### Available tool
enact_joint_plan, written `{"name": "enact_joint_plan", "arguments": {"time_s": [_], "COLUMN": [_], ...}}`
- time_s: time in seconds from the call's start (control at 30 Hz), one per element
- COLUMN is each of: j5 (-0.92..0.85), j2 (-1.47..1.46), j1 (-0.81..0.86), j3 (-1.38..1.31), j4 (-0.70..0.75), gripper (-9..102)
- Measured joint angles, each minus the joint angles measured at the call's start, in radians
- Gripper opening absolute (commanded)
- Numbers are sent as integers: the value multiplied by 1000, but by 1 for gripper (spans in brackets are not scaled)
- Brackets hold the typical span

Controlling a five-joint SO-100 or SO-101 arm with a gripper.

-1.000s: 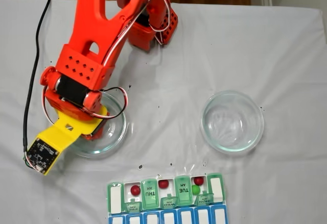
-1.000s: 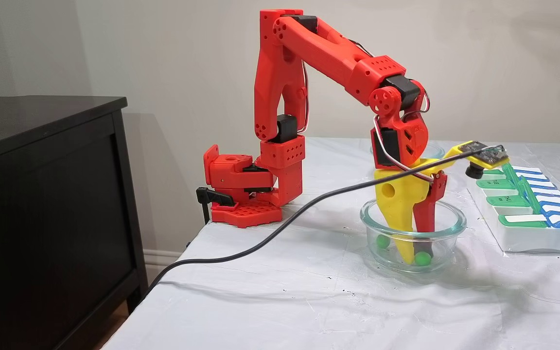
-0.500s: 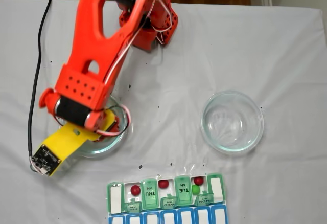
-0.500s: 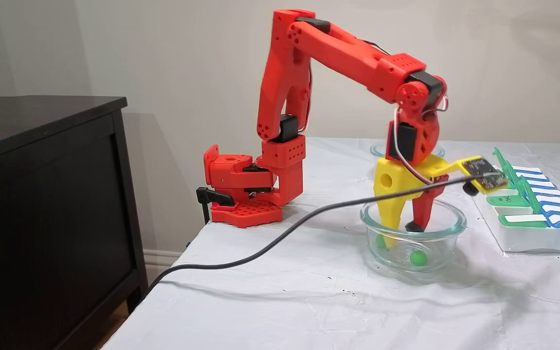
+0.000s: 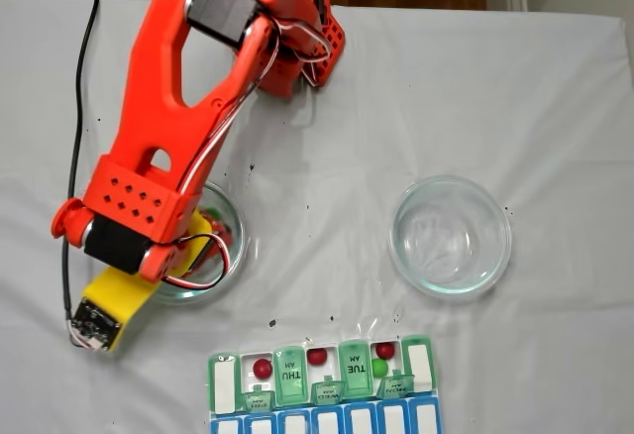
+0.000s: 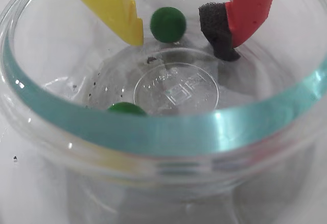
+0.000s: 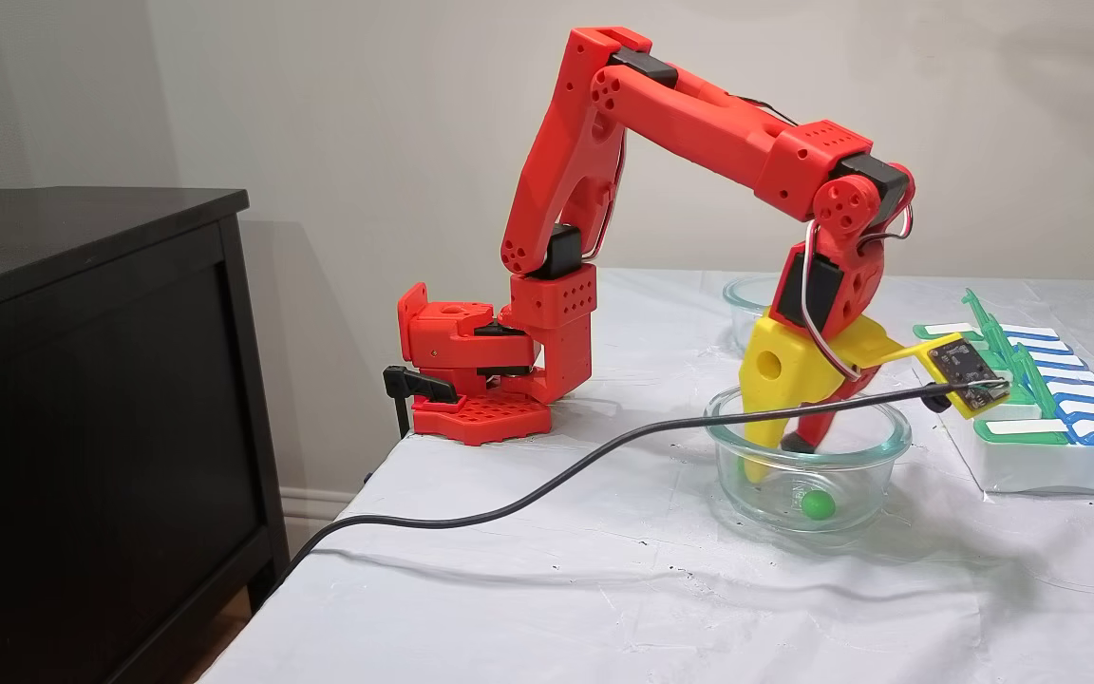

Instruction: Sort medicines into box.

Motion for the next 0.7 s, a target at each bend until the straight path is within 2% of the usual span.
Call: {"name": "enact_joint_plan", "arguments": {"time_s": [0.07, 0.27, 0.7], "j5": [-25, -77, -120], "j2": [0, -41, -54], "j1": [6, 32, 31], "j3": [-17, -77, -37], "j4": [25, 87, 41], "gripper": [10, 9, 9]}}
